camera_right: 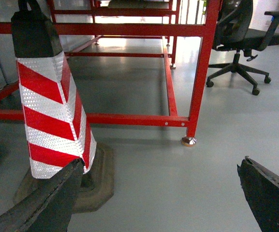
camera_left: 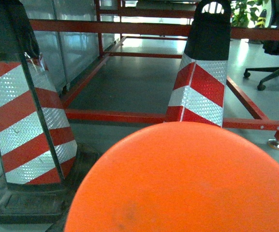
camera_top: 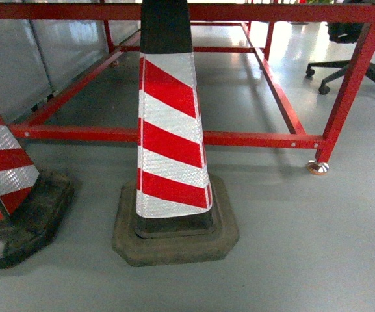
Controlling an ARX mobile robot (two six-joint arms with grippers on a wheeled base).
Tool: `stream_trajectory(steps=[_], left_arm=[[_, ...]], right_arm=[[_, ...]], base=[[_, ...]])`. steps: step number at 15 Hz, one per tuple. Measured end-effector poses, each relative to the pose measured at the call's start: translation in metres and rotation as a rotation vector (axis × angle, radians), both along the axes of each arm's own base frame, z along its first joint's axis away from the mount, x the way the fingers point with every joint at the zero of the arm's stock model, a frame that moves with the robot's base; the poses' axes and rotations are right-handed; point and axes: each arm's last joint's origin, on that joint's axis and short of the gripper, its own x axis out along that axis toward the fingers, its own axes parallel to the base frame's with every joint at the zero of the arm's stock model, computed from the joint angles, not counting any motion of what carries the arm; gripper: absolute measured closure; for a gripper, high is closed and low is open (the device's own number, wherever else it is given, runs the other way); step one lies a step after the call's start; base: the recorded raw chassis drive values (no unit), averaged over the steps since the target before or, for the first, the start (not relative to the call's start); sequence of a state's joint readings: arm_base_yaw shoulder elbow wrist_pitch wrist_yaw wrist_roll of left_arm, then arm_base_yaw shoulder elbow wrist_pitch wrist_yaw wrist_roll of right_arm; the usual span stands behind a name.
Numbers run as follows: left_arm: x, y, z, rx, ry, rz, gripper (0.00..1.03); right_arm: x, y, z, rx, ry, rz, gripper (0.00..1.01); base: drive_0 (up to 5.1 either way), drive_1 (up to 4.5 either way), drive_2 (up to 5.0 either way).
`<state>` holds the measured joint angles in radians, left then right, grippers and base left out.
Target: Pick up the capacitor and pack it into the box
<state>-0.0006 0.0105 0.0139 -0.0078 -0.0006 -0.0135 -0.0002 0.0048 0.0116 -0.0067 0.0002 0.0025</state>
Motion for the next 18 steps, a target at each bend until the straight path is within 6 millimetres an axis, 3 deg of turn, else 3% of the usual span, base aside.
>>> stream_trajectory(steps=[18], left_arm=[[0.0,0.0,0.0001,0.003,-0.001,0.0,0.6]], right_arm=[[0.0,0.0,0.0002,-0.001,-0.002,0.0,0.03]], base=[[0.0,0.0,0.0]])
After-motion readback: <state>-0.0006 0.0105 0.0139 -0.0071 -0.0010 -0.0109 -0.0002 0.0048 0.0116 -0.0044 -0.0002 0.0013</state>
